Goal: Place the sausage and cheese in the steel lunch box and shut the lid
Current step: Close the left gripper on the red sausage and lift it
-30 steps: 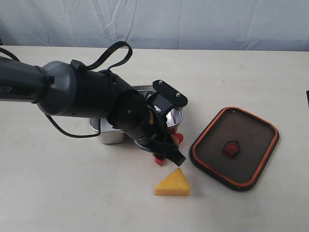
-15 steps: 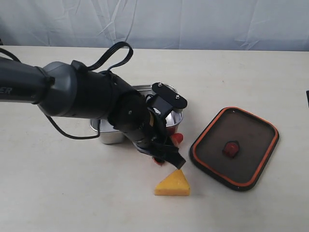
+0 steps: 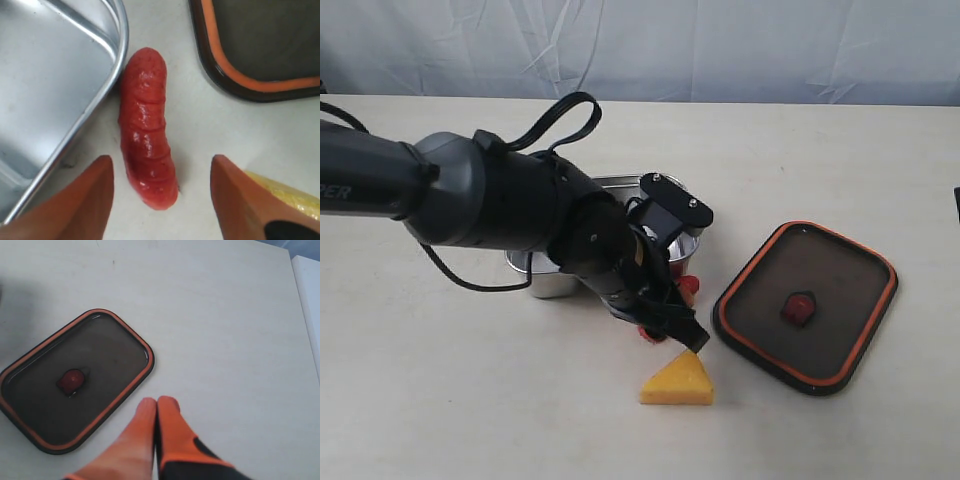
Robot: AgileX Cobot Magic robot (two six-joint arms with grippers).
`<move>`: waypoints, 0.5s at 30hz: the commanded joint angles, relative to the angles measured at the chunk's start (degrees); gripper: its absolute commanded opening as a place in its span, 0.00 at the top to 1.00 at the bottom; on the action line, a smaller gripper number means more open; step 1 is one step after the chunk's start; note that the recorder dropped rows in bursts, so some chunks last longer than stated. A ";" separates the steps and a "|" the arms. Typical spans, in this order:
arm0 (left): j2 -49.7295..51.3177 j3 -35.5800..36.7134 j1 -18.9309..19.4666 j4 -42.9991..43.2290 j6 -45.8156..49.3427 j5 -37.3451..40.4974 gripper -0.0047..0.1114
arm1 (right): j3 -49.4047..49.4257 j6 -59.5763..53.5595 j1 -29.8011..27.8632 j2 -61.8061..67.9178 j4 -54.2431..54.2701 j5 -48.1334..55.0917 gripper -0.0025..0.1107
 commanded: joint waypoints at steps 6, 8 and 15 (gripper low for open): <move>3.37 -0.25 -0.53 -0.36 -0.24 -0.87 0.49 | -0.19 -0.05 -0.03 -0.35 -0.05 0.40 0.98; 3.50 -0.25 -0.53 -0.24 -0.24 -1.03 0.49 | -0.19 -0.05 -0.03 -0.35 0.23 0.40 0.98; 3.76 -0.25 -0.42 -0.75 -0.24 -6.40 0.49 | -0.19 -0.19 -0.03 -0.35 0.36 0.40 0.98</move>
